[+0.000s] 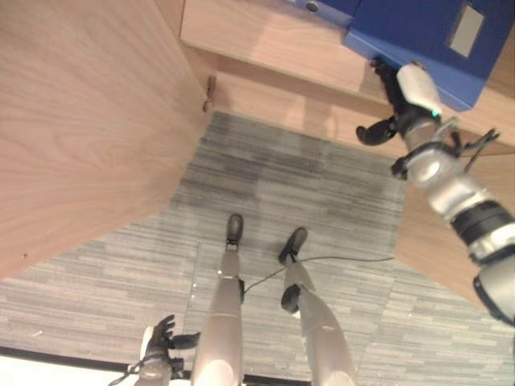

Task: Put the empty folder in the office cabinet

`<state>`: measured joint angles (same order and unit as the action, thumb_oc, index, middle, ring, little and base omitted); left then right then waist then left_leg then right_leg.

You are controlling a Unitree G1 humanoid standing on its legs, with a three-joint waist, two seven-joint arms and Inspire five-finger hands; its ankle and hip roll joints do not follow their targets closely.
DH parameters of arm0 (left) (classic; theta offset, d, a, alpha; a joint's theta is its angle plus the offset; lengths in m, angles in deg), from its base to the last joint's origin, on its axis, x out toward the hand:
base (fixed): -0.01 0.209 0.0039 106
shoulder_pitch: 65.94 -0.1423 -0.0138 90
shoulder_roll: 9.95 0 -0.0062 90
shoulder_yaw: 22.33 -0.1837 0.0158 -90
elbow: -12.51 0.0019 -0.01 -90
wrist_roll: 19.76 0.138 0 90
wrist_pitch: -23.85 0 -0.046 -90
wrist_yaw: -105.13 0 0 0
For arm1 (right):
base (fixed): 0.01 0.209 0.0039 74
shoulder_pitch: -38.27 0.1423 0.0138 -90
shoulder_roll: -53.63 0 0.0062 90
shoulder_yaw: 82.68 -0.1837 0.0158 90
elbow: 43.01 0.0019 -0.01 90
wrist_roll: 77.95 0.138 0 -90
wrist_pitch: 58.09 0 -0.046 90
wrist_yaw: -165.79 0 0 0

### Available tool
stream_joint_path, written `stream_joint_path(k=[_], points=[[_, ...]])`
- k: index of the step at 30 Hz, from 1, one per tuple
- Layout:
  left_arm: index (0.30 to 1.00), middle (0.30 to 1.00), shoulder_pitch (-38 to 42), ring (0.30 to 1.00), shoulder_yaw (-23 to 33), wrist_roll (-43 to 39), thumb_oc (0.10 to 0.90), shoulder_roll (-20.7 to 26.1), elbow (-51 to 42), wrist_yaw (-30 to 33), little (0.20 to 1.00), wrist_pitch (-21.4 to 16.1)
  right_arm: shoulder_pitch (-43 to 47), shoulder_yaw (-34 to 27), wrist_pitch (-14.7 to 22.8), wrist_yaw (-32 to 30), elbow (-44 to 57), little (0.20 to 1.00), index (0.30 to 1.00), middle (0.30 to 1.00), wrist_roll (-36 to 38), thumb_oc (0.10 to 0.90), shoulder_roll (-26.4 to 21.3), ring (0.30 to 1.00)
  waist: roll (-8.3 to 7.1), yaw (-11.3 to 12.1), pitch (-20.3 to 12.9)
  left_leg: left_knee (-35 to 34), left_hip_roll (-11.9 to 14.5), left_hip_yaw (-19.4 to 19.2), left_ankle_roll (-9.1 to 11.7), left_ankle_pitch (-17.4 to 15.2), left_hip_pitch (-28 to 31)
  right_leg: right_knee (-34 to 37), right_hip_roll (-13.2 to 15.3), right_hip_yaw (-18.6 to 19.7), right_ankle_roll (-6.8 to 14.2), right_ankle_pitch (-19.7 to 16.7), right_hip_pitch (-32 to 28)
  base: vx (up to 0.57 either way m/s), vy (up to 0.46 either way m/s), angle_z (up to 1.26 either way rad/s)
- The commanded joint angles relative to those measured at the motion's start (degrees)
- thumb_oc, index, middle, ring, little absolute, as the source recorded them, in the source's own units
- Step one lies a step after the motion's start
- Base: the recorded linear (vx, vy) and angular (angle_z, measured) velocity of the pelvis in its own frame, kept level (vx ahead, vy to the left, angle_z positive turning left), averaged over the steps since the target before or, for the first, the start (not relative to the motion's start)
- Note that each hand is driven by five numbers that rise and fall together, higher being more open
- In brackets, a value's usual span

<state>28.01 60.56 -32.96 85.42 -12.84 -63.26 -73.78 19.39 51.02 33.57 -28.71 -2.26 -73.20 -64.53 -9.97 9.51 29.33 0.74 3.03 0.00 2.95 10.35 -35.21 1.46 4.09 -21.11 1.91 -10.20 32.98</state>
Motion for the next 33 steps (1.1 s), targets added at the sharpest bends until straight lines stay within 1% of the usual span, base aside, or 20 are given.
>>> stream_joint_path(k=[1, 2, 3, 4, 6, 7, 9, 10, 12, 13, 17, 19, 23, 25, 26, 27, 28, 29, 33], points=[[0.9, 0.9, -7.0, 0.9, 0.82, -1.7, 0.8, 4.03, 3.36, -0.02, 0.9, 1.95, 5.9, 1.56, 1.55, 0.95, 0.11, 0.9, 0.9, 0.9, 5.25, 0.8, -2.66, 0.9, -2.75, 1.2, 0.47, 2.36, -2.71, 0.66, -0.44, -6.82, 1.08, -0.45, 1.87, 0.57, 6.48, -0.64, -0.71, 0.01, -0.017, 0.04], [0.9, 0.9, -6.83, 0.9, 0.51, -1.5, 0.8, 4.81, 3.63, -0.35, 0.9, 2.12, 8.93, 3.19, 1.07, 3.05, -2.56, 0.9, 0.9, 0.9, 7.69, 0.8, -2.72, 0.9, -2.92, 1.44, 0.47, 2.38, -2.66, 0.67, -0.35, -6.79, 1.05, -0.43, 1.79, 0.47, 6.41, -0.58, -0.78, 0.01, -0.016, 0.07], [0.9, 0.9, -6.89, 0.9, 0.3, -1.37, 0.8, 5.14, 3.65, -0.58, 0.9, 2.18, 10.43, 4.11, 0.77, 4.06, -4.23, 0.9, 0.9, 0.9, 8.57, 0.8, -2.76, 0.9, -2.96, 1.56, 0.47, 2.38, -2.67, 0.73, -0.32, -6.82, 1.08, -0.45, 1.79, 0.41, 6.42, -0.56, -0.79, 0.01, -0.015, 0.07], [0.9, 0.9, -6.89, 0.9, 0.31, -1.37, 0.8, 5.13, 3.65, -0.58, 0.9, 2.18, 10.45, 4.13, 0.77, 4.06, -4.24, 0.9, 0.9, 0.9, 8.57, 0.8, -2.75, 0.9, -2.95, 1.55, 0.47, 2.38, -2.67, 0.73, -0.32, -6.82, 1.08, -0.45, 1.79, 0.4, 6.42, -0.56, -0.79, 0.01, -0.01, 0.03], [0.9, 0.9, -7.01, 0.9, -0.02, -1.5, 0.8, 5.74, 3.5, -1.07, 0.9, 2.2, 14.12, 6.15, -0.02, 5.18, -9.11, 0.9, 0.9, 0.9, 9.47, 0.8, -2.31, 0.9, -2.89, 1.97, 0.47, 2.36, -2.63, 0.91, -0.21, -6.75, 1.03, -0.43, 1.77, 0.3, 6.39, -0.6, -0.72, 0.0, 0.0, 0.0], [0.9, 0.9, -6.62, 0.9, -0.54, -1.95, 0.8, 6.42, 4.04, -1.22, 0.9, 2.19, 17.89, 6.97, -0.92, 5.77, -15.19, 0.9, 0.9, 0.9, 11.26, 0.8, -1.58, 0.9, -2.74, 2.73, 0.47, 2.26, -2.68, 0.97, -0.13, -6.64, 0.89, -0.33, 1.71, 0.18, 6.37, -0.64, -0.63, 0.0, 0.0, 0.0], [0.9, 0.9, -6.28, 0.9, -0.82, -2.06, 0.8, 6.81, 4.31, -1.3, 0.9, 2.22, 19.31, 7.23, -1.46, 6.17, -17.19, 0.9, 0.9, 0.9, 12.05, 0.8, -1.49, 0.9, -2.67, 2.97, 0.47, 2.19, -2.67, 1.05, -0.09, -6.56, 0.88, -0.3, 1.66, 0.13, 6.37, -0.6, -0.64, 0.01, -0.011, 0.02], [0.9, 0.9, -5.93, 0.9, -1.23, -1.7, 0.8, 7.74, 4.85, -1.63, 0.9, 2.61, 22.19, 8.24, -2.73, 7.7, -20.22, 0.9, 0.9, 0.9, 13.81, 0.8, -2.37, 0.9, -2.69, 3.4, 0.47, 2.09, -2.67, 1.22, -0.02, -6.44, 0.89, -0.26, 1.55, -0.04, 6.42, -0.51, -0.68, 0.02, -0.022, 0.07], [0.9, 0.9, -5.89, 0.9, -1.24, -1.56, 0.8, 8.05, 4.97, -1.86, 0.9, 2.78, 23.55, 8.98, -3.41, 8.52, -21.78, 0.9, 0.9, 0.9, 14.41, 0.8, -3.04, 0.9, -2.67, 3.5, 0.47, 2.01, -2.67, 1.28, 0.03, -6.36, 0.91, -0.27, 1.49, -0.1, 6.42, -0.47, -0.73, 0.02, -0.023, 0.06], [0.9, 0.9, -5.9, 0.9, -1.37, -1.12, 0.8, 8.76, 5.14, -2.23, 0.9, 3.08, 25.88, 10.05, -4.44, 9.8, -25.07, 0.9, 0.9, 0.9, 14.6, 0.8, -4.33, 0.9, -2.89, 3.8, 0.47, 2.01, -2.64, 1.39, 0.1, -6.29, 0.97, -0.26, 1.37, -0.17, 6.39, -0.36, -0.9, 0.02, -0.028, 0.04], [0.9, 0.9, -6.02, 0.9, -2.03, -0.5, 0.8, 9.67, 4.85, -2.66, 0.9, 3.43, 30.19, 12.88, -6.22, 11.01, -30.57, 0.9, 0.9, 0.9, 12.38, 0.8, -6.97, 0.9, -2.9, 4.34, 0.47, 1.97, -2.8, 1.55, 0.11, -6.31, 1.25, -0.23, 1.24, -0.35, 6.34, -0.27, -1.3, 0.01, -0.012, 0.06], [0.9, 0.9, -6.06, 0.9, -2.71, 0.07, 0.8, 9.91, 4.18, -2.71, 0.9, 3.6, 32.01, 15.3, -6.92, 10.77, -33.74, 0.9, 0.9, 0.9, 8.28, 0.8, -8.27, 0.9, -2.69, 4.63, 0.47, 1.95, -2.85, 1.69, 0.08, -6.32, 1.4, -0.22, 1.28, -0.65, 6.39, -0.12, -1.6, 0.01, -0.006, 0.14], [0.9, 0.9, -6.65, 0.9, -3.17, 0.71, 0.8, 9.97, 2.3, -2.72, 0.9, 3.89, 33.49, 18.22, -8.51, 9.97, -35.69, 0.9, 0.9, 0.9, 0.84, 0.8, -9.89, 0.9, -2.12, 5.19, 0.47, 2.16, -3.18, 1.9, -0.13, -6.43, 1.34, -0.26, 1.39, -0.82, 6.33, 0.04, -1.84, 0.0, 0.0, 0.0], [0.9, 0.9, -6.65, 0.9, -3.26, 0.73, 0.8, 9.85, 2.2, -2.85, 0.9, 3.94, 33.15, 18.33, -8.54, 9.81, -35.56, 0.9, 0.9, 0.9, -0.26, 0.8, -9.94, 0.9, -2.02, 5.31, 0.47, 2.1, -3.21, 1.93, -0.13, -6.4, 1.37, -0.24, 1.42, -0.82, 6.33, 0.04, -1.88, 0.0, 0.0, 0.0], [0.9, 0.9, -6.75, 0.9, -3.34, 1.18, 0.8, 9.78, 2.11, -2.98, 0.9, 4.19, 33.0, 18.94, -8.88, 9.58, -35.64, 0.9, 0.9, 0.9, -2.39, 0.8, -10.05, 0.9, -1.96, 5.5, 0.47, 1.96, -3.26, 2.02, -0.15, -6.36, 1.5, -0.24, 1.44, -0.91, 6.32, 0.11, -2.0, 0.0, 0.0, 0.0], [0.9, 0.9, -6.75, 0.9, -3.34, 1.18, 0.8, 9.77, 2.11, -2.98, 0.9, 4.19, 33.0, 18.95, -8.88, 9.58, -35.64, 0.9, 0.9, 0.9, -2.39, 0.8, -10.05, 0.9, -1.95, 5.49, 0.47, 1.96, -3.26, 2.02, -0.15, -6.36, 1.51, -0.24, 1.44, -0.91, 6.32, 0.11, -2.0, 0.0, 0.0, 0.0], [0.9, 0.9, -6.71, 0.9, -3.34, 1.37, 0.8, 9.65, 2.14, -3.04, 0.9, 4.3, 32.87, 19.52, -8.89, 9.22, -35.55, 0.9, 0.9, 0.9, -4.55, 0.8, -9.98, 0.9, -1.83, 5.64, 0.47, 1.88, -3.27, 2.13, -0.16, -6.35, 1.62, -0.25, 1.44, -0.88, 6.29, 0.15, -2.08, 0.0, 0.0, 0.0], [0.9, 0.9, -6.6, 0.9, -3.31, 1.53, 0.8, 9.59, 2.12, -3.03, 0.9, 4.32, 32.72, 19.63, -8.88, 8.95, -35.47, 0.9, 0.9, 0.9, -5.18, 0.8, -9.93, 0.9, -1.78, 5.71, 0.47, 1.82, -3.24, 2.1, -0.13, -6.35, 1.72, -0.17, 1.42, -0.9, 6.29, 0.15, -2.15, 0.0, 0.0, 0.0], [0.9, 0.9, -6.46, 0.9, -3.0, 1.41, 0.8, 9.15, 2.23, -2.96, 0.9, 4.27, 31.25, 18.09, -8.13, 7.57, -32.9, 0.9, 0.9, 0.9, -4.47, 0.8, -8.89, 0.9, -1.55, 5.84, 0.47, 1.81, -3.33, 1.99, -0.16, -6.35, 1.75, -0.09, 1.29, -0.75, 6.26, 0.12, -2.12, 0.0, 0.0, 0.0]])
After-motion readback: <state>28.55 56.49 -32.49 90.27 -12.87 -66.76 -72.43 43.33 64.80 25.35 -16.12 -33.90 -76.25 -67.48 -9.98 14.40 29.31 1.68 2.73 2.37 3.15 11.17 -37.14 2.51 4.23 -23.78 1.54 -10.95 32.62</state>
